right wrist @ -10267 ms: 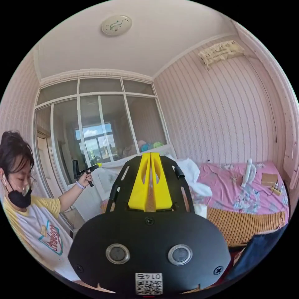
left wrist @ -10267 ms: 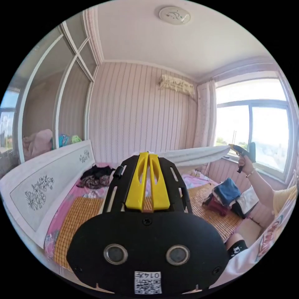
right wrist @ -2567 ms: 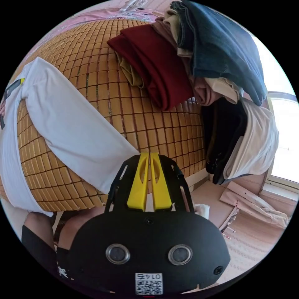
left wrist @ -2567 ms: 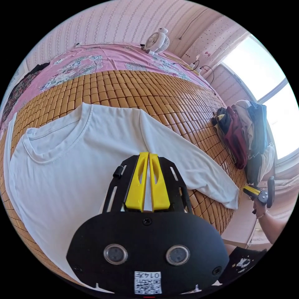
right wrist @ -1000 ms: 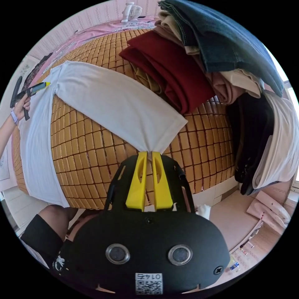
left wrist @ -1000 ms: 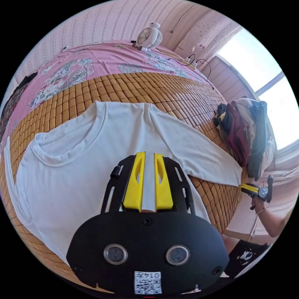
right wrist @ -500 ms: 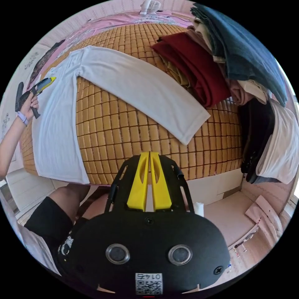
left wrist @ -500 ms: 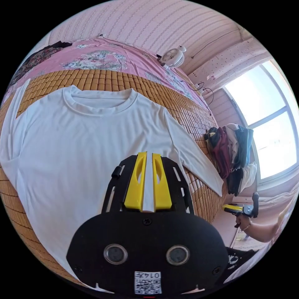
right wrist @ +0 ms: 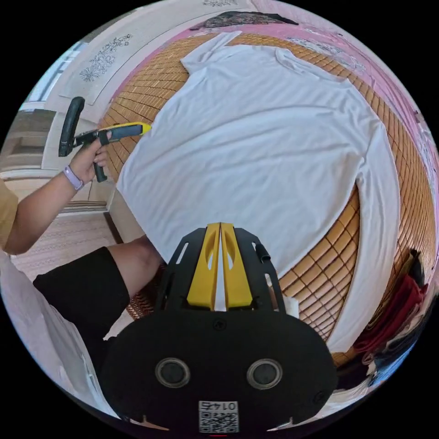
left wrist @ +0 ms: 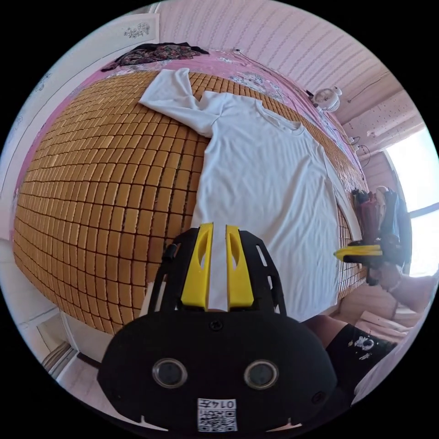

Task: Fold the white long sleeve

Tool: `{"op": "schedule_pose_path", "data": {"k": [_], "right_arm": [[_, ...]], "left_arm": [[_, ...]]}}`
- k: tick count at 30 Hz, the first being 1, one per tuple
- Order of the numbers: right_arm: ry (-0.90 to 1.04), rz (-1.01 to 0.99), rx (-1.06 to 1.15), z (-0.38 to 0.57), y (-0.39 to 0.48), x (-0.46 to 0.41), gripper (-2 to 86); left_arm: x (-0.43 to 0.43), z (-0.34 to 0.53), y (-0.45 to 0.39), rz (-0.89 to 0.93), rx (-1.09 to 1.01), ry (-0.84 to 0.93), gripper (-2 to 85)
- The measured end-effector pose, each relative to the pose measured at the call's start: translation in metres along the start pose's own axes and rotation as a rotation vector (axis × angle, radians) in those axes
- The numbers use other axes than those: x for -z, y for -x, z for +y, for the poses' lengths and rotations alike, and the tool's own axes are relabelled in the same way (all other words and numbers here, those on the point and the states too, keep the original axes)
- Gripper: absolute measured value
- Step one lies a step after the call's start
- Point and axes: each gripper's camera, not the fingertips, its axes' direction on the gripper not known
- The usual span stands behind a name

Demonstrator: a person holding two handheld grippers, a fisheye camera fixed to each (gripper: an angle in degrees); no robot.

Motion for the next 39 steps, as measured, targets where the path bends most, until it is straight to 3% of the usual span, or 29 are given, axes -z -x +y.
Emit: {"op": "schedule_pose_path", "data": {"k": [4,8,13,19,24,27,29,31,33,39], "right_arm": [[-0.129,0.166,0.219,-0.12,0.01,0.013,-0.6],[-0.255,0.201,0.349,-0.233,0.033,0.021,0.3],[-0.278,0.186,0.352,-0.387,0.071,-0.012,8.5],[-0.198,0.245,0.272,-0.479,0.094,-0.078,10.4],[-0.169,0.317,0.253,-0.496,0.09,-0.102,5.0],[-0.104,0.264,0.392,-0.493,0.088,-0.098,0.2],[-0.1,0.116,0.556,-0.48,0.091,-0.077,-0.3],[-0.128,-0.209,0.791,-0.451,0.094,-0.023,-0.3],[-0.155,-0.374,0.896,-0.433,0.089,0.017,0.1],[-0.229,-0.287,0.694,-0.435,0.038,0.027,2.9]], "left_arm": [[-0.002,0.026,0.024,0.018,0.007,-0.036,5.6],[-0.01,0.046,0.041,-0.01,-0.047,-0.029,4.2],[-0.008,0.068,0.06,-0.018,-0.08,-0.08,2.0],[-0.006,0.09,0.089,0.06,-0.054,-0.087,3.0],[-0.004,0.105,0.104,0.077,-0.08,-0.082,5.0],[-0.002,0.114,0.115,0.135,-0.064,-0.078,7.7],[0.003,0.122,0.126,0.193,-0.07,-0.066,8.2],[0.015,0.133,0.136,0.197,-0.076,-0.096,8.2],[0.032,0.145,0.149,0.188,-0.071,-0.138,8.1],[0.091,0.177,0.212,0.025,0.085,-0.241,8.0]]}}
